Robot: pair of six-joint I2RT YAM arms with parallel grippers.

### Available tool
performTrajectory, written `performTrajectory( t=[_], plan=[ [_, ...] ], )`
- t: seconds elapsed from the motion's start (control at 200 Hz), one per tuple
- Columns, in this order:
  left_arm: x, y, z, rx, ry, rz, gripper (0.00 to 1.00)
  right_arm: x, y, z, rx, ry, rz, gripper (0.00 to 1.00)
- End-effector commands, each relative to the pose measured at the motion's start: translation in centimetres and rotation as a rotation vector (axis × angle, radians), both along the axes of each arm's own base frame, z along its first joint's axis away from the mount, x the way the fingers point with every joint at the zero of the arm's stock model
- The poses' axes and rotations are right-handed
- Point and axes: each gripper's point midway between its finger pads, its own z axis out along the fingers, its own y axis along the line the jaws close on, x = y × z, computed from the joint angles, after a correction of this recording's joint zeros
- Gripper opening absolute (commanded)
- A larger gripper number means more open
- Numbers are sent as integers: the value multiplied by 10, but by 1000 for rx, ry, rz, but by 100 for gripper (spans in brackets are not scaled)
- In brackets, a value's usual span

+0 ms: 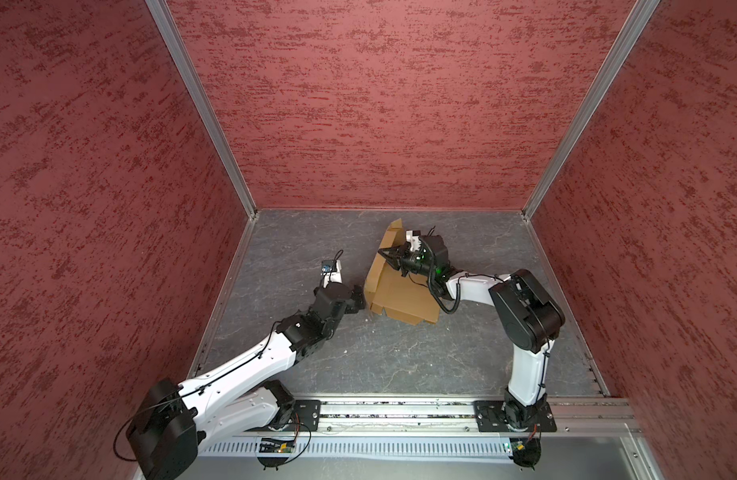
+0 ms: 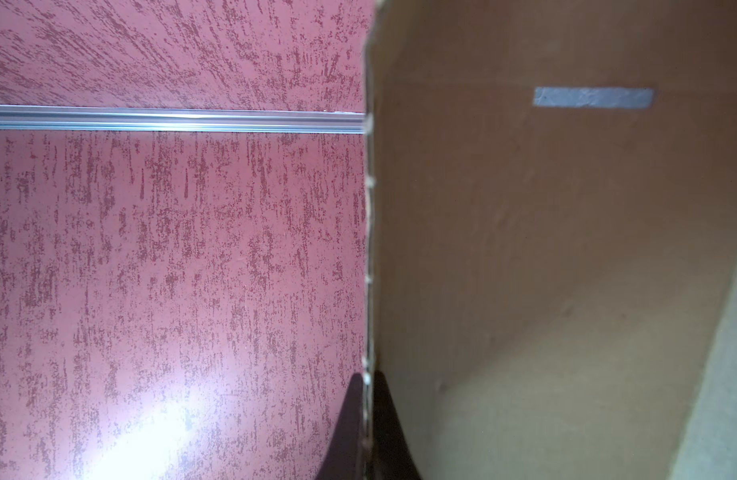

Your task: Fold the paper box

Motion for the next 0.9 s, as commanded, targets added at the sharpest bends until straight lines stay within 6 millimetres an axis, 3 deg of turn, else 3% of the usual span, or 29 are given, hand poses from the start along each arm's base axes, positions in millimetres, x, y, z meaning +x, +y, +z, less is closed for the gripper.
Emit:
performTrajectory(
  t=[0.0, 0.281, 0.496, 0.701, 0.897],
  plan=[
    [-3, -11, 4, -91, 68, -115, 91, 4, -2, 6, 9, -21, -2, 4],
    [4, -20, 9, -234, 160, -280, 88, 6, -2, 1, -4, -9, -3, 4],
    [-2, -30, 12, -164, 234, -377, 84, 7, -1, -1, -14, -2, -5, 4],
    [-2, -25, 2, -66, 325, -367, 76, 7, -3, -5, -23, 9, -14, 4],
    [-1, -29, -8, -10, 356, -401, 75, 8, -3, -9, -22, 19, -17, 4]
  ],
)
